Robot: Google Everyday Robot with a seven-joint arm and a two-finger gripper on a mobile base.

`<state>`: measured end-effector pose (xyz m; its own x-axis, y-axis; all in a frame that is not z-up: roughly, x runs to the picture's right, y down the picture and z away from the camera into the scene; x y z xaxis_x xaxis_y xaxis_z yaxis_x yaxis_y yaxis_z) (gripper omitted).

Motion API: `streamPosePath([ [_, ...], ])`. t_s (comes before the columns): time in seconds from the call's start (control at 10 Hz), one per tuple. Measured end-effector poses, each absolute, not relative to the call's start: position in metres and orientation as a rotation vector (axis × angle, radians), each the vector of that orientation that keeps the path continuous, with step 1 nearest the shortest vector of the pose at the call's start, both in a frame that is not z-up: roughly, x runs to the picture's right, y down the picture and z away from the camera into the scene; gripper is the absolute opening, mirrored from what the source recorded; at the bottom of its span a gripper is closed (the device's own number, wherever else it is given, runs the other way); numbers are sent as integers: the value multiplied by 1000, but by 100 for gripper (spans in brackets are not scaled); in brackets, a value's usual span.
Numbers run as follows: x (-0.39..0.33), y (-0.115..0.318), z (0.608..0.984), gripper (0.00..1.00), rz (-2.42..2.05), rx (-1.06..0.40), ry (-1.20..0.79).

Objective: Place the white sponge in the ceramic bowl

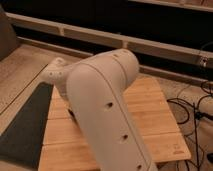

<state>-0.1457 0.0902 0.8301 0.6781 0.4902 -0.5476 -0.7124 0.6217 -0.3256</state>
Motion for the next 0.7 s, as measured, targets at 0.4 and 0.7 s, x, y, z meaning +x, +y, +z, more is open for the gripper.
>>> streamPosePath([
  [0.4, -84, 92, 837, 0, 810, -510, 501],
  [0.7, -101, 65, 867, 0, 732, -495, 463],
])
